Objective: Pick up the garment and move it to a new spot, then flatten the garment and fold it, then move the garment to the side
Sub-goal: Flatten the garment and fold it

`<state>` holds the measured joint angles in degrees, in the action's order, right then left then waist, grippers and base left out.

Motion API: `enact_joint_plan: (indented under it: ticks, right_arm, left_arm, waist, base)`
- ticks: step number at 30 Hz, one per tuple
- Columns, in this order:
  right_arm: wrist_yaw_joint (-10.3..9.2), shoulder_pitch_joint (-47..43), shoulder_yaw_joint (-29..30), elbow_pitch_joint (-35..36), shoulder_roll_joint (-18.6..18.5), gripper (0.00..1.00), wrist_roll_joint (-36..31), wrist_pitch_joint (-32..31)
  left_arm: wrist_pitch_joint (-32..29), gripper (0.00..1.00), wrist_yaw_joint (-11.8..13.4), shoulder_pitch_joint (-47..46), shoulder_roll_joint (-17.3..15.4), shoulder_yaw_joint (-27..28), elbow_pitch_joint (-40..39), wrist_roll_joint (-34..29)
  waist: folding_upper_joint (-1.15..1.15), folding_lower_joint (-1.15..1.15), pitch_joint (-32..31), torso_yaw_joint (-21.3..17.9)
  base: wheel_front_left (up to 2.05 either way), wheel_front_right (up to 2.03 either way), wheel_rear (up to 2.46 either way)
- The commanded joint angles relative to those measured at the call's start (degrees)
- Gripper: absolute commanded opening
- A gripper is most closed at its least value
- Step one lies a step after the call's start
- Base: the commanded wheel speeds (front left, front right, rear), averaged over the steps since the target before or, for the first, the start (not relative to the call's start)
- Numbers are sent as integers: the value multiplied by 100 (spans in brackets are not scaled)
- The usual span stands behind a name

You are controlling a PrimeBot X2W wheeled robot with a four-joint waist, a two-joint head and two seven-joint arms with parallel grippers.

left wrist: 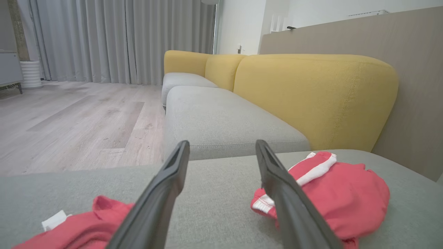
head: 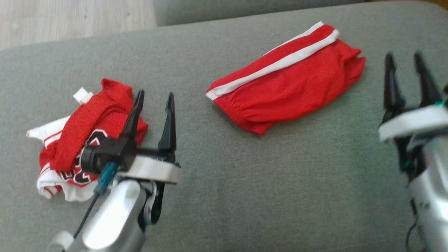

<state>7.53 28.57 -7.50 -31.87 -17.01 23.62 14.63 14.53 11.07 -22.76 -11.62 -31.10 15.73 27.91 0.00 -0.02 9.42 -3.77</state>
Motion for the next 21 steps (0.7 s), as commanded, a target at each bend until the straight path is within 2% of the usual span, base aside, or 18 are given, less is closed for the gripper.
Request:
enact_joint_plan:
  ticks: [1, 7, 12, 21]
  right_arm:
    - [-4, -136, -1, 304, 74, 100, -63, 6]
    - [-4, -1147, 285, 967, 562, 100, -353, -72]
    - [-4, -1500, 472, 1286, 784, 100, -519, -203]
    - [-4, -1569, 652, 1781, 913, 100, -726, -566]
  left_arm:
    - [46, 100, -22, -25, -74, 317, -228, -56]
    - [46, 100, -186, 635, 161, 648, -262, -268]
    - [46, 100, -328, 817, 311, 828, -252, -453]
    - [46, 100, -618, 717, 478, 1052, -237, -821]
  waist:
    - [0, 2, -101, -75]
    - [0, 2, -236, -147]
    - [0, 2, -266, -140]
    - [0, 2, 23, 47]
  base:
    - [0, 0, 0]
    - [0, 0, 0]
    - [0, 0, 0]
    - [0, 0, 0]
